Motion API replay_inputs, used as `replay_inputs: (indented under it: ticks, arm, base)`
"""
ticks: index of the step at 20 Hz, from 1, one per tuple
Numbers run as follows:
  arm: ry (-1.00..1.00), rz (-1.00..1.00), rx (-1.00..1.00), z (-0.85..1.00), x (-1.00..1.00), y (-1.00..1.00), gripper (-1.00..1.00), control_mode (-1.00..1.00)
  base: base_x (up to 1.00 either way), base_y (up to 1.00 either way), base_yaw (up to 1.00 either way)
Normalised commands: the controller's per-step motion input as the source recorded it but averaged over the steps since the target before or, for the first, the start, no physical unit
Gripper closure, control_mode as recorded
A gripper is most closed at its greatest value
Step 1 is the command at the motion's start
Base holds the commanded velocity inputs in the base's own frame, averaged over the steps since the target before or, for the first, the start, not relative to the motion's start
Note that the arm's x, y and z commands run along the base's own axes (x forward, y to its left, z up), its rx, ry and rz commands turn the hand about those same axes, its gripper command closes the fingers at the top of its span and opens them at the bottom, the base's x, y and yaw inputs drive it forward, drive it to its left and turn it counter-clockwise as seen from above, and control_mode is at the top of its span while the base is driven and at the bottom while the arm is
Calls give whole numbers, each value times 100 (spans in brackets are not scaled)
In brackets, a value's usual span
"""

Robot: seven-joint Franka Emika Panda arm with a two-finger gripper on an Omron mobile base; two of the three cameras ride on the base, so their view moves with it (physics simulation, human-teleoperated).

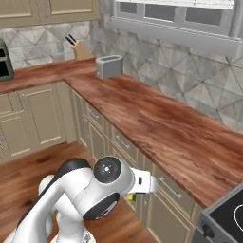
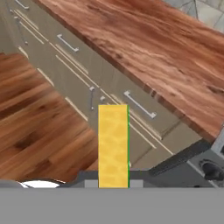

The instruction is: Restock the sink supplies by placing the sponge and soap dispenser on the counter and next to the sink. Make sure the soap dispenser is upright.

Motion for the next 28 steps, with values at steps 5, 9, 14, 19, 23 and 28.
replay_inputs:
  ticks: [5, 9, 14, 19, 23, 28]
  arm:
    - [0, 0, 0, 0, 0, 0, 100, 100]
    - [0, 0, 0, 0, 0, 0, 100, 100]
    - [0, 0, 0, 0, 0, 0, 100, 100]
    - [0, 0, 0, 0, 0, 0, 100, 100]
    - [0, 0, 0, 0, 0, 0, 100, 100]
    - [0, 0, 0, 0, 0, 0, 100, 100]
  base:
    - [-4, 77, 55]
    - [0, 94, 52]
    - [9, 99, 49]
    - [13, 96, 48]
    - [5, 93, 51]
    - [-15, 95, 57]
